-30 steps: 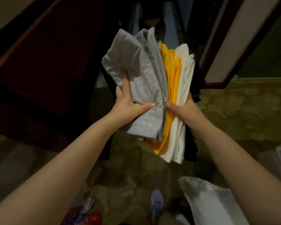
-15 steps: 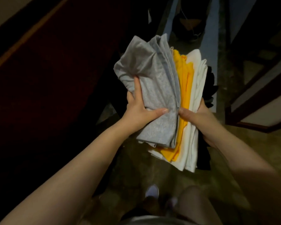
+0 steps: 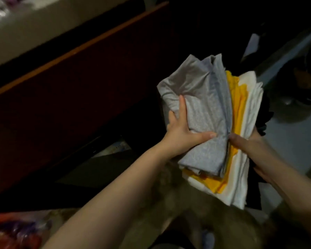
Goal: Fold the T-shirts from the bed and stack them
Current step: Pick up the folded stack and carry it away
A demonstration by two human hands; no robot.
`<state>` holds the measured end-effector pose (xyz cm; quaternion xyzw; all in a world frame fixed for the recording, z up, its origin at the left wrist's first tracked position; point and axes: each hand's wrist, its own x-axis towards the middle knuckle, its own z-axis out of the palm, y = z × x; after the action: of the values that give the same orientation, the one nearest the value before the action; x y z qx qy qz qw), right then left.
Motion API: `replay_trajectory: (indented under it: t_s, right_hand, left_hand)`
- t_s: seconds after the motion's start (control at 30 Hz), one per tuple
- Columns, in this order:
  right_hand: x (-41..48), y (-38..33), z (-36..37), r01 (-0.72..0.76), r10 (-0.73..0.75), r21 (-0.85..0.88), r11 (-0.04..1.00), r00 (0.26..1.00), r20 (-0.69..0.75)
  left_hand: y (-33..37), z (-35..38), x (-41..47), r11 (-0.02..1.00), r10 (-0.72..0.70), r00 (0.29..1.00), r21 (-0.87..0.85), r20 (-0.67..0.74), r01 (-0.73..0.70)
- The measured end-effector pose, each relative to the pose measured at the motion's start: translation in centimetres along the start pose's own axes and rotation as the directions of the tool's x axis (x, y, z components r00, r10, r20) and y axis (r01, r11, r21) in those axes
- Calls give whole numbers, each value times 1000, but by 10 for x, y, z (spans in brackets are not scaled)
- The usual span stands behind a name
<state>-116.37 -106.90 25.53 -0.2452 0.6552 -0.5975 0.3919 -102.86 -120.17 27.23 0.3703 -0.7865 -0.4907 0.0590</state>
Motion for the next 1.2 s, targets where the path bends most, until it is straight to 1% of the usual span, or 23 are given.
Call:
replay_trajectory:
  t_s: [0.1,0.2,0.33,0.43,0.53,0.6,0.67,0.73,0.77,0.87,0.93,1.0,1.07,1.13,1.2]
  right_hand:
    - [54,-8,-36,-22,25,-25,999,993,117]
    - [106,-18,-68,-10,20,-44,999,972,233]
    - [180,-44,-121,61,-13,-128,990,939,344]
    - [223,-66,-156,55,17,-164,985,911,411]
    - [257,-81,-186,44,66,-218,975,879,472]
    - [282,-85,-207,37,97,-248,968,856,508]
    - [311,-90,-228,29,124,-266,964,833,539]
    - [347,-94,-253,52,103,-238,970,799,593]
    - [365,-99,-267,81,89,-231,970,765,638]
    - [421,-118,-308,149,63,-215,965,665,744]
    - [449,-125,-332,102,90,-195,976,622,778]
    - [471,-132,-352,92,87,-173,981,588,804]
    - [492,-138,-365,109,99,-190,976,551,828]
    - [518,-144,-380,101,118,-204,974,541,833]
    - [546,-152,-398,111,115,-216,970,572,812]
  left_hand:
    - [25,14,36,997,-71,995,-27,-73,69]
    - [46,33,78,992,-119,980,-60,-158,110]
    - [83,63,143,980,-178,949,-130,-259,148]
    - [114,85,176,966,-238,914,-180,-329,187]
    - [143,97,203,952,-290,884,-203,-367,228]
    - [163,105,223,937,-344,856,-207,-387,283]
    - [182,118,249,923,-384,814,-204,-436,327]
    - [202,137,279,913,-408,765,-223,-498,342]
    - [213,148,294,906,-424,738,-252,-525,341]
    - [249,179,342,904,-428,662,-285,-615,319]
    - [271,194,370,892,-451,610,-302,-651,336]
    - [285,206,390,882,-467,586,-303,-663,360]
    - [294,211,410,892,-442,577,-267,-687,364]
    - [304,215,439,894,-435,564,-261,-702,364]
    - [316,218,474,905,-411,584,-238,-700,353]
